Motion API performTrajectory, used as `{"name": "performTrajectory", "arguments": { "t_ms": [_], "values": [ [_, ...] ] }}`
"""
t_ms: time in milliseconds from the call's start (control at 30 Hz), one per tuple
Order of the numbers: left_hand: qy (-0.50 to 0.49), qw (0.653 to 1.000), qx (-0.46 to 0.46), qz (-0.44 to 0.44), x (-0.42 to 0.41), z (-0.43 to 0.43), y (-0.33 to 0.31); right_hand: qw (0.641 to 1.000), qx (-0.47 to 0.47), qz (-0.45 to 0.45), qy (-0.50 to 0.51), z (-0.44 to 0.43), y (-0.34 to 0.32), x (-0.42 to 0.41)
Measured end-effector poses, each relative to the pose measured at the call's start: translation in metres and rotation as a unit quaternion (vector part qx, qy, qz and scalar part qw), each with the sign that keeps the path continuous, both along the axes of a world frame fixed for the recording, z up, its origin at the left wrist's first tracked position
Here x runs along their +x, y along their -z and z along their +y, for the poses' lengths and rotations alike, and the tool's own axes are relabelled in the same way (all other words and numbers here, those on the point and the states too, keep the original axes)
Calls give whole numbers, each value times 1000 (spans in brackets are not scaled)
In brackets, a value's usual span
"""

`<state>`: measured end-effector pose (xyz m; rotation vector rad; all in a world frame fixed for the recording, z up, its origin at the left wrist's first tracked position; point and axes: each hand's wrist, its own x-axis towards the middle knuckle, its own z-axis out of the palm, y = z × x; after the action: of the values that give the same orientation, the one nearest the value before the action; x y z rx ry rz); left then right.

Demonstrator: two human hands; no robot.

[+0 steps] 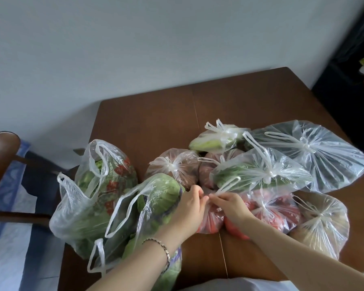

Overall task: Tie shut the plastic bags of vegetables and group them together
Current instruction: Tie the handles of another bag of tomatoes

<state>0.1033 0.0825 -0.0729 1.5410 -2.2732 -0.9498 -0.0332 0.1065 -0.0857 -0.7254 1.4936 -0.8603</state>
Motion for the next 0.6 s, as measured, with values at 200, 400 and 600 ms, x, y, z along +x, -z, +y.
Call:
{"name": "performTrajectory", "arguments": {
  "t_ms": [200,400,600],
  "values": [
    [-28,997,55,41,2,-2,9,997,-47,52,25,0,3,2],
    [-87,980,147,107,-3,-2,4,960,-165,221,-46,6,5,-3],
    [-45,995,87,4,-4,-2,7,974,-106,202,-6,2,4,-1]
  ]
}}
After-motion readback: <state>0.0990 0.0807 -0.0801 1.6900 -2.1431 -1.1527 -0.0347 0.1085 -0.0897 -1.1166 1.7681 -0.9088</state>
